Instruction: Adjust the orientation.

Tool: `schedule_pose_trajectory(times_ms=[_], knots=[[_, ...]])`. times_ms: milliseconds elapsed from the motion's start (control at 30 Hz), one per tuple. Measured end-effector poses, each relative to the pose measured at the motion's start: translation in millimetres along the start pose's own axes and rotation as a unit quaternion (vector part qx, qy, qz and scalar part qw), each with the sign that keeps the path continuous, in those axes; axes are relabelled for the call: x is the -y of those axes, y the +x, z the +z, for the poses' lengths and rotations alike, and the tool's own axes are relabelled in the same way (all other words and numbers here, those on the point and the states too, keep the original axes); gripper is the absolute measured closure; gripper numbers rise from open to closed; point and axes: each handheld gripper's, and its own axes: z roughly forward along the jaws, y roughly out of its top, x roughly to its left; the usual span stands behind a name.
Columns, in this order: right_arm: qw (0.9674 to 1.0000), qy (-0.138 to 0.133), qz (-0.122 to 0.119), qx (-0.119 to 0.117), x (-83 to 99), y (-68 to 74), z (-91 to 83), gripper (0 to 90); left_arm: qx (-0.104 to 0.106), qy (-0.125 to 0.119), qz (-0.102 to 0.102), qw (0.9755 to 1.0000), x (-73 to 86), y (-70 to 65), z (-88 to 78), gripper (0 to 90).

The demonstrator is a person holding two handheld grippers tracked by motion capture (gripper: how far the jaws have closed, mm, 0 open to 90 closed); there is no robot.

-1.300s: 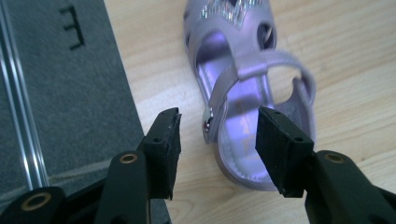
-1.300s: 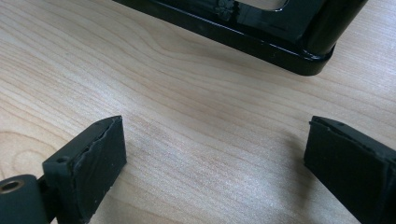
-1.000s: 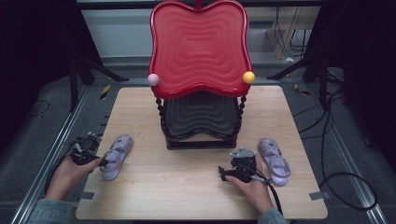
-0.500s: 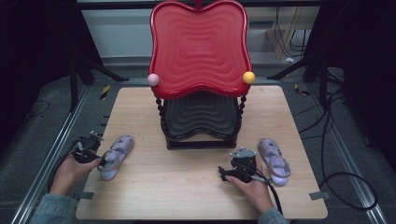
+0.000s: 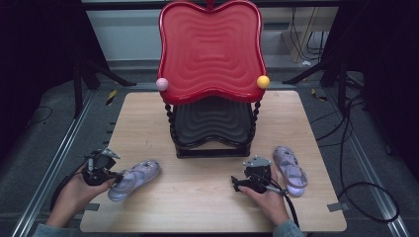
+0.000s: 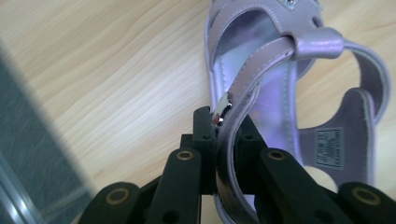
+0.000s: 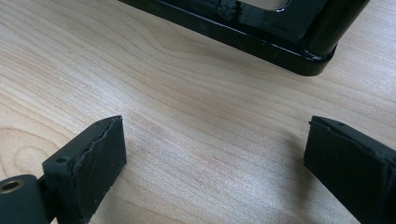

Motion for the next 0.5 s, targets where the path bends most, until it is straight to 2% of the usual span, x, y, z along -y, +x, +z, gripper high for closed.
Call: schedule_pose_trajectory(times_ms=[33,67,100,167,200,300,400,433,500], knots=[[1.0000,0.001,0.000,0.000,0.0,0.0,-0.1,5.9,0.004,-0.004,0.011,0.9999,-5.7,-7.9,1.0,82.5],[1.0000,0.001,0.000,0.000,0.0,0.0,-0.1,5.9,0.004,-0.004,0.011,0.9999,-5.7,-7.9,1.0,82.5],[1.0000,0.000,0.000,0.000,0.0,0.0,0.0,5.9,0.019,-0.016,0.035,0.9991,-20.8,-24.3,8.3,82.5],[1.0000,0.001,-0.001,0.001,0.0,-0.1,-0.1,5.9,0.027,-0.018,0.050,0.9982,-33.5,-35.0,18.1,82.5],[1.0000,0.001,-0.001,0.001,0.0,-0.1,-0.1,5.9,0.027,-0.018,0.050,0.9982,-33.5,-35.0,18.1,82.5],[1.0000,0.000,0.000,-0.001,0.2,-0.1,-0.1,6.0,0.039,-0.021,0.074,0.9963,-55.8,-54.3,44.0,82.5],[1.0000,-0.001,-0.001,-0.001,0.4,-0.2,-0.3,6.1,0.043,-0.025,0.075,0.9960,-59.8,-59.1,52.6,82.5],[1.0000,-0.001,0.000,-0.004,0.4,-0.1,-0.8,6.2,0.042,-0.022,0.083,0.9954,-59.9,-60.6,56.3,82.5],[1.0000,-0.001,-0.004,-0.003,0.8,-0.7,-0.7,6.2,0.033,-0.017,0.088,0.9954,-56.4,-63.0,61.3,82.5]])
